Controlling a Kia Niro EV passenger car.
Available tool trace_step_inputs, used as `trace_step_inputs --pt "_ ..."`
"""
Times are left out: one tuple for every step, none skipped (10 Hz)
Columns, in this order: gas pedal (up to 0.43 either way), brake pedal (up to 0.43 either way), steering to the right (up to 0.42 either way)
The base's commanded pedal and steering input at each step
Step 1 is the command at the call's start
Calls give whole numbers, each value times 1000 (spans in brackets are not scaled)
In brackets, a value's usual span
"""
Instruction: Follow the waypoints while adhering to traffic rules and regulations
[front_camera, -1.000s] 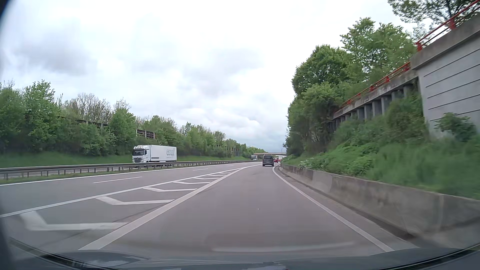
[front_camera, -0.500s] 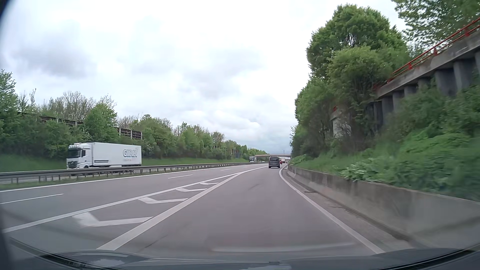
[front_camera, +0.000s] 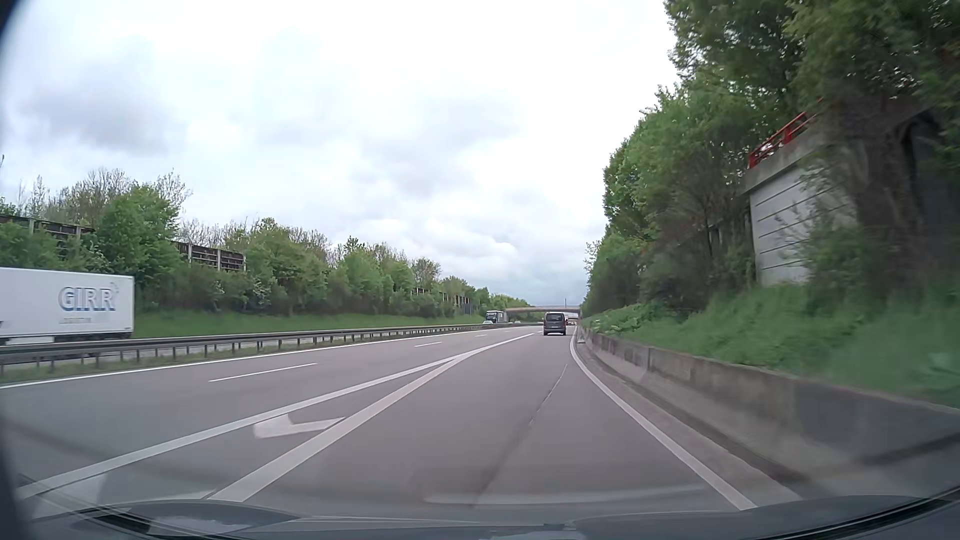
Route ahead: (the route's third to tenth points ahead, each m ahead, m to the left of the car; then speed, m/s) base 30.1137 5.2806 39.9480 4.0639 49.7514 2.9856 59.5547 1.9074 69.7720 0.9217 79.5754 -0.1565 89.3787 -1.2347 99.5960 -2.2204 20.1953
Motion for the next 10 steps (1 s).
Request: trace_step_inputs --pt "189 12 6" --pt "189 12 6" --pt "197 12 6" --pt "197 12 9" --pt "197 12 13" --pt "197 12 18" --pt "220 6 23" --pt "240 12 25" --pt "240 12 26" --pt "248 12 26"
